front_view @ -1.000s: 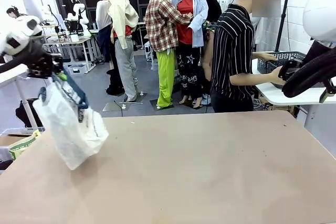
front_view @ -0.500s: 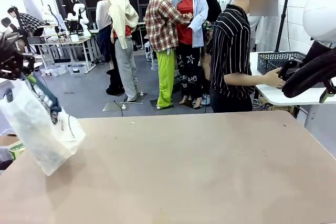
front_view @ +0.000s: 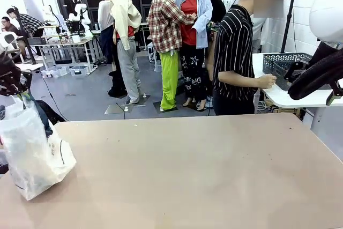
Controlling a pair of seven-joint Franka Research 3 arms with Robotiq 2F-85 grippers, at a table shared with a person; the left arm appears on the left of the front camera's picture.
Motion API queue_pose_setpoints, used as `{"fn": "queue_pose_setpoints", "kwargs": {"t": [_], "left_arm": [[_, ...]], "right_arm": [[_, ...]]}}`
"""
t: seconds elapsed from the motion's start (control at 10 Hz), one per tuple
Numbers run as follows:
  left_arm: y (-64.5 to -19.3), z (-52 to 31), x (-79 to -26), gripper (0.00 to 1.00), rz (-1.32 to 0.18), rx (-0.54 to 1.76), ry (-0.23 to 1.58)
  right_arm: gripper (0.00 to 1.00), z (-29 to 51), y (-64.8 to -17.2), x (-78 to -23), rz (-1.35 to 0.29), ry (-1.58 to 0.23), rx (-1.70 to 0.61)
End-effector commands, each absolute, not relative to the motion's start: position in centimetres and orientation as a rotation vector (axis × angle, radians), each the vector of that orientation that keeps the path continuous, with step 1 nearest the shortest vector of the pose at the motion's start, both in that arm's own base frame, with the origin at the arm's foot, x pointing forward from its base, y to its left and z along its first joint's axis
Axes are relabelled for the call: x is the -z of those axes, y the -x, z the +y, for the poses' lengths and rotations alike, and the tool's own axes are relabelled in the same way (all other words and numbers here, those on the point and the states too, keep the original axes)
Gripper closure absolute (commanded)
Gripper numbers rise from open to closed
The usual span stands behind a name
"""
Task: Transfer purchased items from the store into the shopping bag.
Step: Move the Reusable shopping bag to the right side of the table.
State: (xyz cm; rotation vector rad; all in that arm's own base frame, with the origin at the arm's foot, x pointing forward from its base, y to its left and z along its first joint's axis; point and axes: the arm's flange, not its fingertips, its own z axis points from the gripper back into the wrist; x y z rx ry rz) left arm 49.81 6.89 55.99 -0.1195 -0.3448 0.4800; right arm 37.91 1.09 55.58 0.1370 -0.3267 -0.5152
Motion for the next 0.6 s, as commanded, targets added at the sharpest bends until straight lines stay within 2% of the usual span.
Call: {"fn": "queue_pose_setpoints", "kwargs": {"t": [0.0,0.2,0.3,0.5], "left_arm": [[-50.7,6.9,-56.7,0.51,-0.343,-0.472,0.117],[-50.4,6.0,-57.4,0.11,-0.402,-0.449,0.155],[-49.7,4.3,-58.4,0.00,-0.477,-0.400,0.183],[-48.3,-1.1,-60.5,0.00,-0.630,-0.268,0.227]], "right_arm": [[0.00,1.1,-38.0,-55.6,-0.330,-0.133,0.504],[0.00,1.1,-38.0,-55.6,-0.330,-0.133,0.504],[0.00,1.1,-38.0,-55.6,-0.330,-0.133,0.504],[0.00,1.1,-38.0,-55.6,-0.330,-0.133,0.504]]}}
